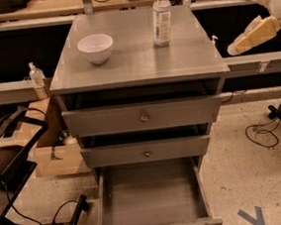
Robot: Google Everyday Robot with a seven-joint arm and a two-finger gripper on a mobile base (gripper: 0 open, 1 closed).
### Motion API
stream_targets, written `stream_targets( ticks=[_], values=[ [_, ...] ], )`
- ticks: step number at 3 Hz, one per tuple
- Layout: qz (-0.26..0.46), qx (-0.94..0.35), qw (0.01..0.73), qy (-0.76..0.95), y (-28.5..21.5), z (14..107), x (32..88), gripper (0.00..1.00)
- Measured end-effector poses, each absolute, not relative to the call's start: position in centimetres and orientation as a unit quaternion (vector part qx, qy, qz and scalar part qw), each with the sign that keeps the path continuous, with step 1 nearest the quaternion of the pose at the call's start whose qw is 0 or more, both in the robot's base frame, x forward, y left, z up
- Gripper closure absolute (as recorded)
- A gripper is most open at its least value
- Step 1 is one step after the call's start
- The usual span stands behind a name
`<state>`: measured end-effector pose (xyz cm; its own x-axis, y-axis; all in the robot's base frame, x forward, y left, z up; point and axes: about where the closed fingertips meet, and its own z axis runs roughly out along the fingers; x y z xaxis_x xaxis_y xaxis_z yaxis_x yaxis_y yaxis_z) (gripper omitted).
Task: Place blue plastic bottle into bottom drawer
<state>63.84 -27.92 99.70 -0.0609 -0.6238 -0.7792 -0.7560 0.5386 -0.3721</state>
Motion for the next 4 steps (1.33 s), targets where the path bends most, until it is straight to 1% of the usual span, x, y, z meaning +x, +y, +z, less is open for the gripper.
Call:
stream_targets(
  ticks=[1,2,4],
  values=[
    [0.067,-0.476,0.493,0.725,-27.9,99.7,63.8,0.00],
    [0.079,-0.450,0.523,0.719,-27.1,98.9,66.0,0.00],
    [0.099,-0.345,0.594,0.720,-25.3,94.9,78.8,0.00]
  ],
)
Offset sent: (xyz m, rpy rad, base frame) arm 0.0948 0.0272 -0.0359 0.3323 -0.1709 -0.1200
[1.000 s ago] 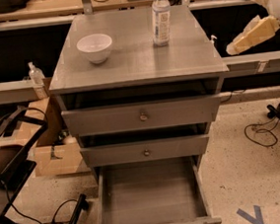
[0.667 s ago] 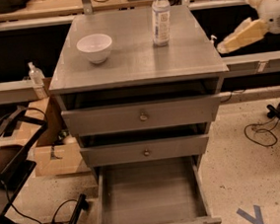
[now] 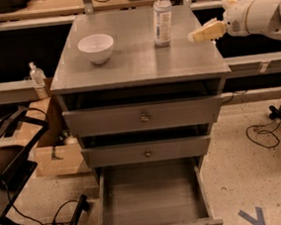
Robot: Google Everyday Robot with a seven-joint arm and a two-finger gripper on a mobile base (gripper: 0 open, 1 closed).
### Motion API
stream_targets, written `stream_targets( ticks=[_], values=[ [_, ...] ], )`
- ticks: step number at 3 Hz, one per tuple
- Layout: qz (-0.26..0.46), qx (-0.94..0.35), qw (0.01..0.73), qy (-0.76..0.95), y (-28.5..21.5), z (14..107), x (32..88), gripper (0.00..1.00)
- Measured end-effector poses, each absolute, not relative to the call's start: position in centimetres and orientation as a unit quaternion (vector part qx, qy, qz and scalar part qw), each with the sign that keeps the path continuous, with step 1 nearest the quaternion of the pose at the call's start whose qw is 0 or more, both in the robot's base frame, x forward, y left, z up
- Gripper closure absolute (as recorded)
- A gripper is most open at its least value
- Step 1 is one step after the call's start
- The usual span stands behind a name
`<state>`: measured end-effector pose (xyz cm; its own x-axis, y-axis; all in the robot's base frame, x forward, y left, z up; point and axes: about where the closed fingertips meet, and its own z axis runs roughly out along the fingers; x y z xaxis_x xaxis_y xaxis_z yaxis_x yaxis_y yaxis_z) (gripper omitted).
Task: Place blue plastic bottle into bottom drawer
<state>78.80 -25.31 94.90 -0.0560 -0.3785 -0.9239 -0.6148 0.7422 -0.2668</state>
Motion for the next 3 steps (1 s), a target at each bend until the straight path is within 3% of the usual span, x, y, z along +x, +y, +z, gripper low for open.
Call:
stream_targets(
  ticks=[1,3],
  values=[
    [0.132,-0.298,0.630,0.705,-24.5,94.1,84.8,0.00],
    [0.188,-0.290,0.655,0.672,-20.7,94.2,88.9,0.00]
  ],
)
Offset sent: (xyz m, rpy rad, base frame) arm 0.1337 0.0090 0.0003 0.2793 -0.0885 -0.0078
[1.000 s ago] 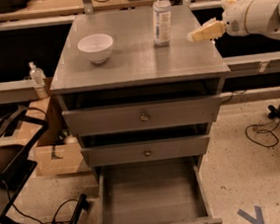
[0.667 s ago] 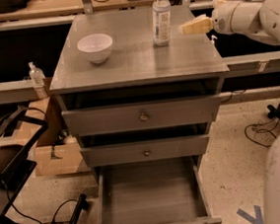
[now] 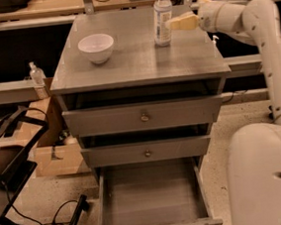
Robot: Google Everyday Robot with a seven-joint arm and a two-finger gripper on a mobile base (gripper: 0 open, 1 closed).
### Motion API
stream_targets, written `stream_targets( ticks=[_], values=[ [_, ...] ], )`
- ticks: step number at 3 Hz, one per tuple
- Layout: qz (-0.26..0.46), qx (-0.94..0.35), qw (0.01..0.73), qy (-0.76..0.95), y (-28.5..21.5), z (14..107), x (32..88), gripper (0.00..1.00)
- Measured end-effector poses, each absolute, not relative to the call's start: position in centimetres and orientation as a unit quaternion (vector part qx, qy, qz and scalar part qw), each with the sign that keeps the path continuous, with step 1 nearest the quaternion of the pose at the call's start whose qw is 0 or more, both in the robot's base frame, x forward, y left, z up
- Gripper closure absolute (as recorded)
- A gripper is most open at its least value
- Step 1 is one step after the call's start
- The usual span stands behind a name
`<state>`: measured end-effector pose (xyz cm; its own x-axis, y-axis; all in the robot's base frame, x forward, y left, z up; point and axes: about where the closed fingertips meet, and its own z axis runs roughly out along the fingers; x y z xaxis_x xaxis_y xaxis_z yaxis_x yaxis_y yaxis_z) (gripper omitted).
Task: Place blue plastic bottle into bottom drawer
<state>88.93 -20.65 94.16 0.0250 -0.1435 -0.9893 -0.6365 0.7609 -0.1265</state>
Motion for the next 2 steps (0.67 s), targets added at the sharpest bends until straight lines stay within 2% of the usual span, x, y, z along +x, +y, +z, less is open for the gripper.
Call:
stream_targets(
  ticks=[1,2],
  values=[
    [0.220,-0.305,0.660,0.651,-17.07,94.77,89.55,0.00],
    [0.220,-0.306,0.663,0.647,-16.94,95.26,89.57,0.00]
  ],
)
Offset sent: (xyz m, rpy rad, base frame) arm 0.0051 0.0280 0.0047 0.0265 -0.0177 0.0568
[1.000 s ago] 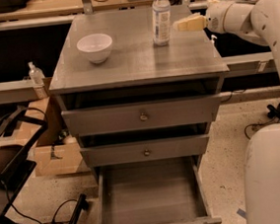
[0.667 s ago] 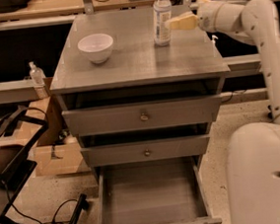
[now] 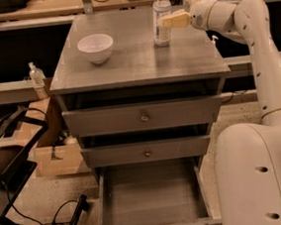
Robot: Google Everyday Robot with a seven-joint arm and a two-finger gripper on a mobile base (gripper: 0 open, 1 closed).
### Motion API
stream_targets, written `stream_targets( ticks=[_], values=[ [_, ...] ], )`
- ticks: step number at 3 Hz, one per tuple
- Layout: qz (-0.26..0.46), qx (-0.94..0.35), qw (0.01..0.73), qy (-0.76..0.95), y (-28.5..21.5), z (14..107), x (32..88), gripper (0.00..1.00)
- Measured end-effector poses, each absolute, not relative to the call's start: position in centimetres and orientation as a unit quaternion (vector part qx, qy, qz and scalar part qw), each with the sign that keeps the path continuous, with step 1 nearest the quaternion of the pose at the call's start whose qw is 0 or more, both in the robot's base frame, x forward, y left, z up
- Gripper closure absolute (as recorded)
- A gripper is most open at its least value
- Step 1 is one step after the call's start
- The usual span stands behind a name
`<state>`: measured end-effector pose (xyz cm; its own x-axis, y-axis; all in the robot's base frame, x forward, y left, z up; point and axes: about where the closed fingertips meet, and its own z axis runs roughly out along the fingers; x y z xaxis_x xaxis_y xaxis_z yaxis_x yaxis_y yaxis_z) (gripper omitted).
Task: Place blue plastic bottle into bottom drawer
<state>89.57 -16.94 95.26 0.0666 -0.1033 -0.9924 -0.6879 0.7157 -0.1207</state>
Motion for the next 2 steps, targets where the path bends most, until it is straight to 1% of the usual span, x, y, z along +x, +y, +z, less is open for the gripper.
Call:
stream_targets(
  ticks=[1,2],
  values=[
    [0.217,-0.301,0.664,0.649,-15.9,94.2,90.6,0.00],
    [0.219,-0.288,0.667,0.651,-13.8,92.6,92.6,0.00]
  ],
)
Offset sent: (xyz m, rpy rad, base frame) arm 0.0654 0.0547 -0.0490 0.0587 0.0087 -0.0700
